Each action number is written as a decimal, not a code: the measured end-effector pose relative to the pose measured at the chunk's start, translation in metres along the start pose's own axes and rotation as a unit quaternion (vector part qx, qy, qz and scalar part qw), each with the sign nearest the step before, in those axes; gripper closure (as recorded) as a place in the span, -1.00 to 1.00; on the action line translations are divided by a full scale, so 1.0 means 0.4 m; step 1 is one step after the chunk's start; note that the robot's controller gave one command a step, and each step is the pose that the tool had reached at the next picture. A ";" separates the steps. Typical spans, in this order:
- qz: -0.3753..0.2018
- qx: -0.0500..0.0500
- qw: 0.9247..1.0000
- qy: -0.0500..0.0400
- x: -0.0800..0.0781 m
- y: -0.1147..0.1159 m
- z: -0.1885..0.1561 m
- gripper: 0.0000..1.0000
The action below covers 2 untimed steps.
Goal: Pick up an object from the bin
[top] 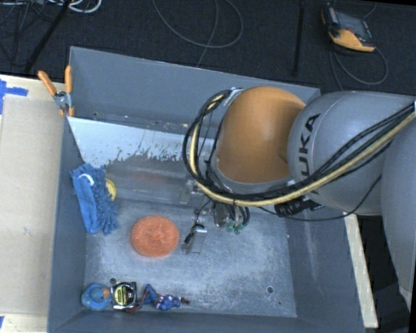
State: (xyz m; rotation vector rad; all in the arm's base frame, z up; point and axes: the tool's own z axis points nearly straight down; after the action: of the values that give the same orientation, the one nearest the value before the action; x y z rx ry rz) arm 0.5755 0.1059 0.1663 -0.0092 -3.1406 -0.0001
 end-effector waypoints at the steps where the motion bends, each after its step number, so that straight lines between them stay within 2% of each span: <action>1: 0.000 0.000 1.000 0.000 0.000 0.000 0.000 -1.00; 2: -0.001 -0.001 1.000 -0.005 -0.025 0.044 0.104 -1.00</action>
Offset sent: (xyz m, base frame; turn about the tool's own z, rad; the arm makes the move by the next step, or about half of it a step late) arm 0.0122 0.0292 -0.0753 -0.0006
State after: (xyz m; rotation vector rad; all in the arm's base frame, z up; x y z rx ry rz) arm 0.5857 0.1235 0.1247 -0.0060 -3.1500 -0.0021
